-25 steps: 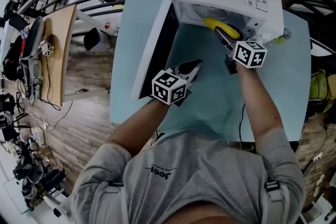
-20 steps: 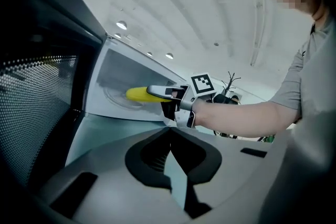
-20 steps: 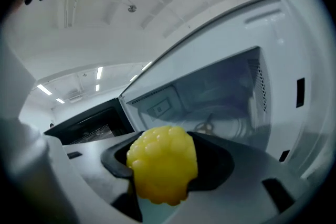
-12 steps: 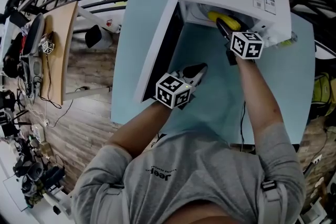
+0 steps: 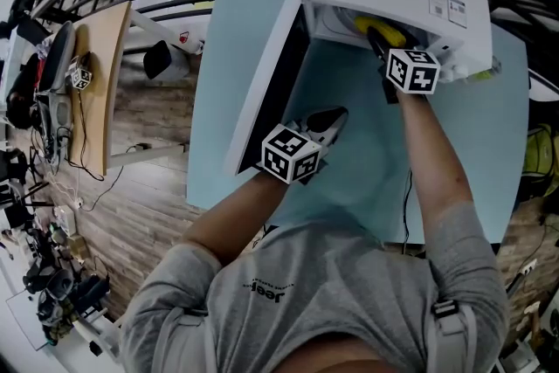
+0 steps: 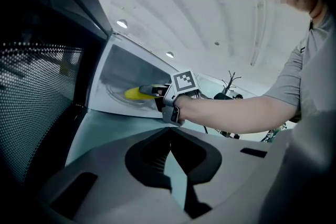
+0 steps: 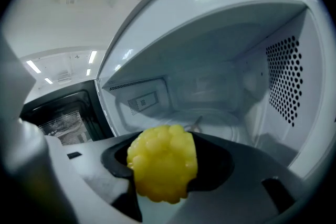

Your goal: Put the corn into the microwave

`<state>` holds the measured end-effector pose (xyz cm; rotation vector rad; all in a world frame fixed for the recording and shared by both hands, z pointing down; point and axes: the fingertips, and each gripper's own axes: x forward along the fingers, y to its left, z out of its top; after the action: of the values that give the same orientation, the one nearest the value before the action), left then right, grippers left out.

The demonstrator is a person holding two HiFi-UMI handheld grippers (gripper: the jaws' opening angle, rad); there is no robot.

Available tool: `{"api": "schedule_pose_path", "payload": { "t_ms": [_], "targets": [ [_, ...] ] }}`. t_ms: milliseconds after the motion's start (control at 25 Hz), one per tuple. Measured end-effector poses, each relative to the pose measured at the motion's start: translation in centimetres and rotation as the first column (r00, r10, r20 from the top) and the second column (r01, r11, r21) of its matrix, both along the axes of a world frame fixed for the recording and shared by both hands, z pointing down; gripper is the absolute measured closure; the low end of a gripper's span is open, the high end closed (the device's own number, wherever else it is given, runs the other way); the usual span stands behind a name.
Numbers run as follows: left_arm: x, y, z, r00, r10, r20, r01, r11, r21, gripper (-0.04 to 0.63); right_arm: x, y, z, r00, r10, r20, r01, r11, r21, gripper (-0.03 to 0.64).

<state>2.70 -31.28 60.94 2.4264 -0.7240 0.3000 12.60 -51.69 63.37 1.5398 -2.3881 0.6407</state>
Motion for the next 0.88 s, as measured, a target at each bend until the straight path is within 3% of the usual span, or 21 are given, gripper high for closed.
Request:
{"api": "schedule_pose_path", "payload": {
  "t_ms": [880],
  "targets": [
    [-0.1,0.2,2.2,1.000,-0.008,0.029,0.009,0.999,-0.033,0.577,2.5,-2.4,1.8,0.999,0.042,-0.034,-0.042,0.999,0.008,0.368]
  ]
}}
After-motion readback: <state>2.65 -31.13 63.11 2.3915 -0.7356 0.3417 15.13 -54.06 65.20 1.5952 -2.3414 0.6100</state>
